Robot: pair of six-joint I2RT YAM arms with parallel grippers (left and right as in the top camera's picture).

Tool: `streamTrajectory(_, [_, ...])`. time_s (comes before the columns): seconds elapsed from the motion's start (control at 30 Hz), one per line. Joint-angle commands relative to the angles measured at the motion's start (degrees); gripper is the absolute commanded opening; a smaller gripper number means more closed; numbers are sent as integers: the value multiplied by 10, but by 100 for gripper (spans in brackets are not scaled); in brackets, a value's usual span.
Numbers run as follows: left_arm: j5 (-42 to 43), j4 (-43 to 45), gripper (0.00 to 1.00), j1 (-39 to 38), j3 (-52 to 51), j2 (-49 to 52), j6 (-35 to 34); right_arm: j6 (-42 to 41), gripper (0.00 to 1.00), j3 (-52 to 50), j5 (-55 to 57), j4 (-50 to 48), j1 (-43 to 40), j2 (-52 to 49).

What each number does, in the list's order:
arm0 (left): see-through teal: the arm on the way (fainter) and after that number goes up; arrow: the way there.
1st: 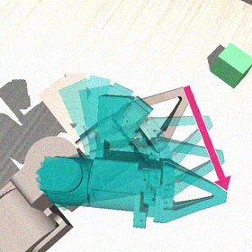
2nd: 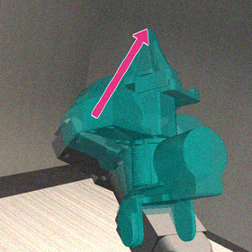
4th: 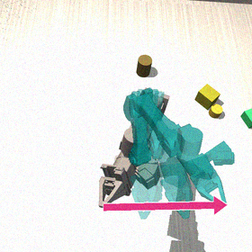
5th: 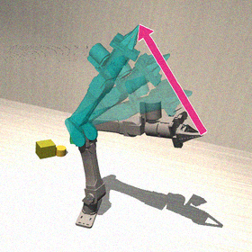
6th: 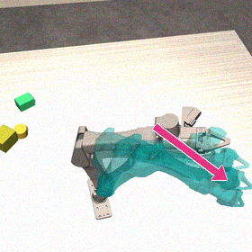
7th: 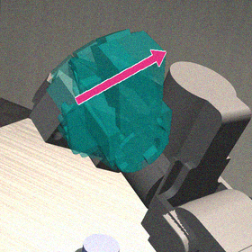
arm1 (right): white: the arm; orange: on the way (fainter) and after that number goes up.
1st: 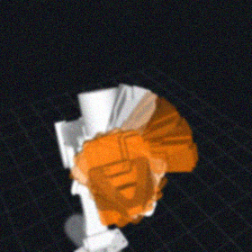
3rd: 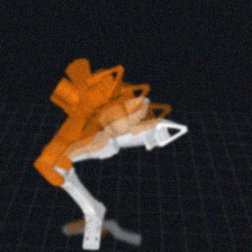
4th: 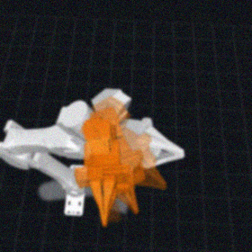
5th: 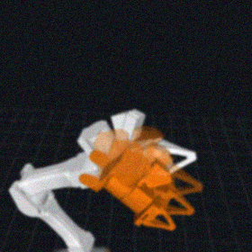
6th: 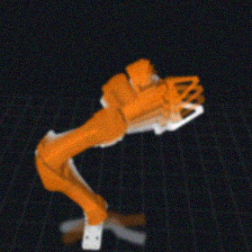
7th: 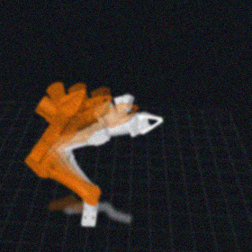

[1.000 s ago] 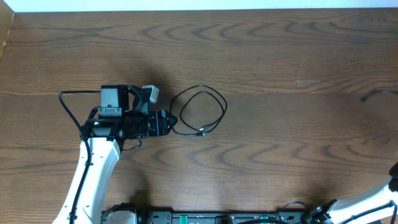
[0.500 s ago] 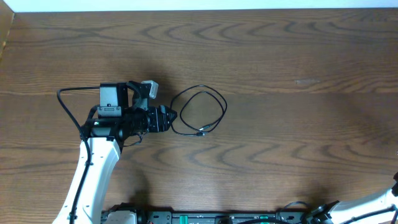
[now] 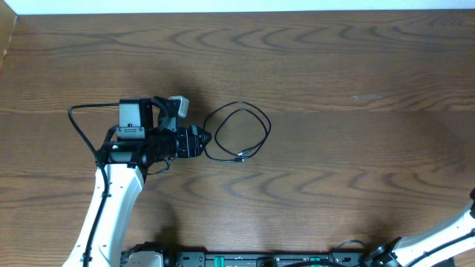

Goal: Untangle cables

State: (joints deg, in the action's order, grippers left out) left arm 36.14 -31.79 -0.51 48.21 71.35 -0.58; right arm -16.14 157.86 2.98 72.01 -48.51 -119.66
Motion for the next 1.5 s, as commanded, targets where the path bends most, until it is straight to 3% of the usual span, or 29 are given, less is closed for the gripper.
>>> streamTrajectory(0.0, [21, -2, 64, 2, -5, -1, -1, 24, 1, -9, 1, 5, 15, -42])
streamTrajectory(0.6, [39, -3, 64, -5, -5, -1, -1, 186, 1, -9, -89, 45, 123, -242])
streamTrajectory(0.97, [39, -3, 64, -5, -5, -1, -1, -14, 1, -9, 162, 109, 114, -246])
streamTrajectory(1.2, [39, -3, 64, -5, -13, -1, -1, -88, 1, -9, 226, 154, 87, -246])
streamTrajectory(1.47, [37, -1, 64, -5, -20, 5, 0, -99, 21, -9, 212, 164, 75, -246])
